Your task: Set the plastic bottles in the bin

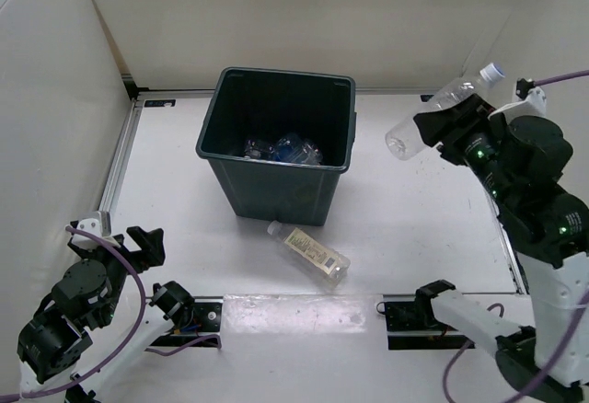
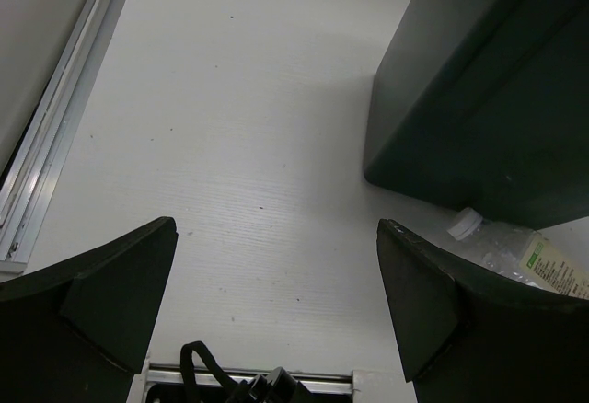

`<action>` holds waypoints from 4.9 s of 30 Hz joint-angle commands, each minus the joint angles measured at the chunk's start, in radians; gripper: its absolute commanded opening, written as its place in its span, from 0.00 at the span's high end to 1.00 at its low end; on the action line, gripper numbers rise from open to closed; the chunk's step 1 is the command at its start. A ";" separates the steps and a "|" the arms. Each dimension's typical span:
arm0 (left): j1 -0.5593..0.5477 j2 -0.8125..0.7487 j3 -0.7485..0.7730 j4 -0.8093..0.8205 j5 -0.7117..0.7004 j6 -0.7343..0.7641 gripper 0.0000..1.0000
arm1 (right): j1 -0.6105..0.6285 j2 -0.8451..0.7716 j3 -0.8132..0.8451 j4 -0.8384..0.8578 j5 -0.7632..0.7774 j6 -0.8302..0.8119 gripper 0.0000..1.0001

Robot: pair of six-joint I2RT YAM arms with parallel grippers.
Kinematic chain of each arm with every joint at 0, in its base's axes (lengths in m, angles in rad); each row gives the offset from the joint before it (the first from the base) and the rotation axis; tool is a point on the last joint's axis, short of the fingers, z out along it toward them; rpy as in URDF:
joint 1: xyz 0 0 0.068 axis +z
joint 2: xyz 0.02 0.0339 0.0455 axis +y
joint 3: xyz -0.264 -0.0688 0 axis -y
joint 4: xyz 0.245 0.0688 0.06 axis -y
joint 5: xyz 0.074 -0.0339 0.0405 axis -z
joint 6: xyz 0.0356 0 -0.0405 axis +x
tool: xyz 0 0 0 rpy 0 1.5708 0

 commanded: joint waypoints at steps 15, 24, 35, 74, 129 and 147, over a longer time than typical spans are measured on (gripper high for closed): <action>-0.003 0.031 0.001 0.013 0.015 0.013 0.00 | 0.574 0.658 0.769 -0.093 0.318 -0.297 0.40; -0.003 0.057 0.003 0.016 0.018 0.017 0.00 | 0.461 0.542 0.660 -0.110 0.189 -0.319 0.10; -0.003 0.052 0.003 0.010 0.015 0.017 0.00 | 0.883 0.081 0.065 0.022 0.579 -0.301 0.10; 0.001 0.063 0.004 0.007 0.006 0.007 0.00 | 1.025 0.294 -1.011 0.656 0.390 0.104 0.10; 0.001 0.035 0.003 0.007 0.007 0.006 0.00 | 1.740 0.107 -0.029 0.254 1.416 -0.344 1.00; 0.086 0.077 -0.006 0.049 0.084 0.059 0.00 | 0.501 0.572 0.523 0.367 -0.122 -0.316 0.99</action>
